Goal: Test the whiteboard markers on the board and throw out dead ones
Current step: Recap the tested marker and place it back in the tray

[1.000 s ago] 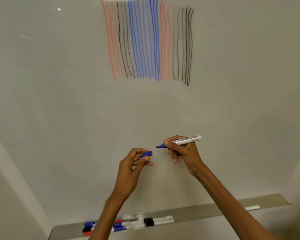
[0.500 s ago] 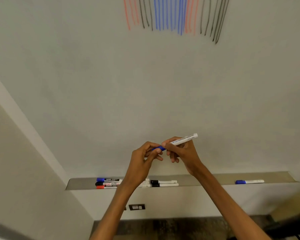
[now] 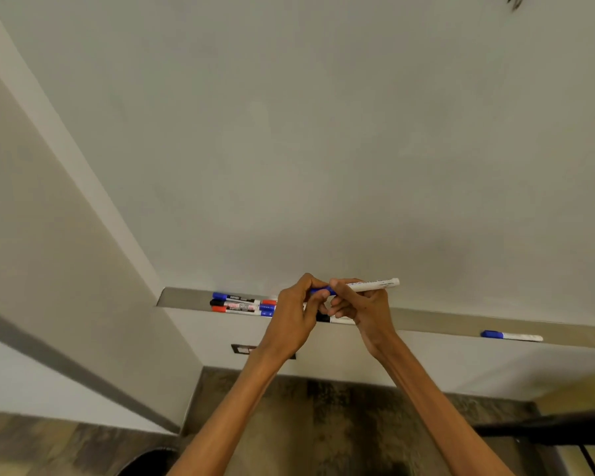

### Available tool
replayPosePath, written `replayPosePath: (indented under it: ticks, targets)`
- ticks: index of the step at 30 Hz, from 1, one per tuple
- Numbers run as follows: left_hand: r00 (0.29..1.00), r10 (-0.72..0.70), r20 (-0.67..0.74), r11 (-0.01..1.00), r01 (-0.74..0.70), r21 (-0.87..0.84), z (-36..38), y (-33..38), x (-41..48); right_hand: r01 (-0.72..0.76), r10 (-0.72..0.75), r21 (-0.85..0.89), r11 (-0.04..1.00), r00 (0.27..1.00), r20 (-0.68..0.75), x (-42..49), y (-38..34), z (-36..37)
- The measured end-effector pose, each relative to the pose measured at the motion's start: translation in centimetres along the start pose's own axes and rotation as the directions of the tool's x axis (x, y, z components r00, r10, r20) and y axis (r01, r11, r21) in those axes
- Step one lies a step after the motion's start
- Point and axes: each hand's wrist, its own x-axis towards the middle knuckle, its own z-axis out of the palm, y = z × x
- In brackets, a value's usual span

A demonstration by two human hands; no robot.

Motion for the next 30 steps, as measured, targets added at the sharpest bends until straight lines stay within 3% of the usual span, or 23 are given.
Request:
replayPosePath:
  ticks: [18,24,30]
  targets:
    - [0.989,-0.116,-0.092,0.989,0.123,0.077,-3.1,-4.9,-7.4,-0.210,0.216,-0.061,0.976,0.970,0.112,-2.7,5.3,5.0]
    - [0.950,-0.248,-0.188,0.962,0.264,0.067,-5.3,-6.8,-10.3,-0.350,0.377,-0.156,0.924,0.901,0.214,-2.7,8.1,7.5]
    - [0.861,-0.392,-0.324,0.900,0.432,0.060,-8.4,-8.5,-15.1,-0.416,0.490,-0.283,0.864,0.821,0.291,-1.8,10.2,8.7]
